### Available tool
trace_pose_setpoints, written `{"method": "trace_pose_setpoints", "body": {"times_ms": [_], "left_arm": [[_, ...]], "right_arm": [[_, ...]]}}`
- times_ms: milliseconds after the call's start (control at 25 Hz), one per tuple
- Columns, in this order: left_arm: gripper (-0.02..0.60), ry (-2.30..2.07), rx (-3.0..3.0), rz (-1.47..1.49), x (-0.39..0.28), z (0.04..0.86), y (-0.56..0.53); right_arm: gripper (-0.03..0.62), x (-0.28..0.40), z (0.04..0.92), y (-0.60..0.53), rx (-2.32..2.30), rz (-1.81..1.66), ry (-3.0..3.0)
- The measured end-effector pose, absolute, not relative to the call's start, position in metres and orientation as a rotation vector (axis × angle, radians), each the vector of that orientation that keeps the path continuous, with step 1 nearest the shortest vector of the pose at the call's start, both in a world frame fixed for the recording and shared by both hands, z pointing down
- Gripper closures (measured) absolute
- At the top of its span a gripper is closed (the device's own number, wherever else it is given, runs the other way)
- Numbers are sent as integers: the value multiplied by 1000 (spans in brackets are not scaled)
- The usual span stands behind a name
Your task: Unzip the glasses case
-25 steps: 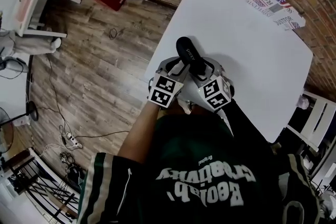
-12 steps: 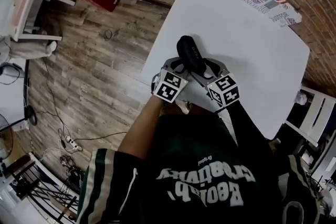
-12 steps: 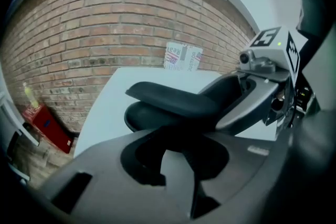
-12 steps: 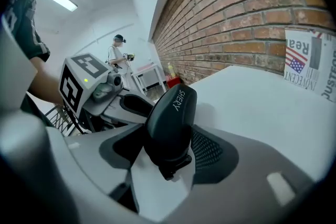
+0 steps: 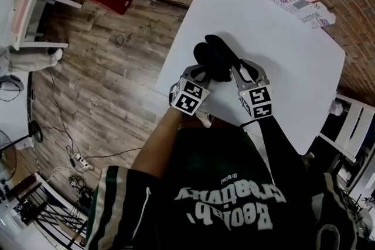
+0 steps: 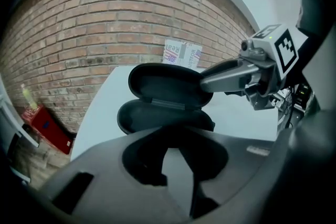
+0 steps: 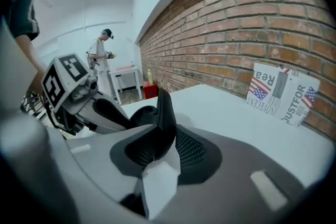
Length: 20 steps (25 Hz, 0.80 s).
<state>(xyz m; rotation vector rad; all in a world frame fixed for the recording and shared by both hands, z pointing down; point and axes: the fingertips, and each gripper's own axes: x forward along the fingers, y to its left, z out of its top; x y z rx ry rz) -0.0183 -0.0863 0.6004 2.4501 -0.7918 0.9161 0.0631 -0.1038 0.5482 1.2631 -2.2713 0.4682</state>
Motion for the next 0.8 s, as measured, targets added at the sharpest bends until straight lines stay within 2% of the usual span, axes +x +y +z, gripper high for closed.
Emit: {"method": "trace_pose_setpoints", "body": {"times_ms": [240, 560, 800], "left_arm": [[520, -804, 2453, 904, -18, 603, -89], [545, -850, 2417, 923, -21, 604, -93], [483, -886, 2419, 844, -18, 588, -91]], "right_arm": [[522, 86, 581, -119, 1353, 614, -2139], [528, 95, 618, -113, 1358, 804, -1952], [493, 91, 599, -105, 1379, 815, -2067]]}}
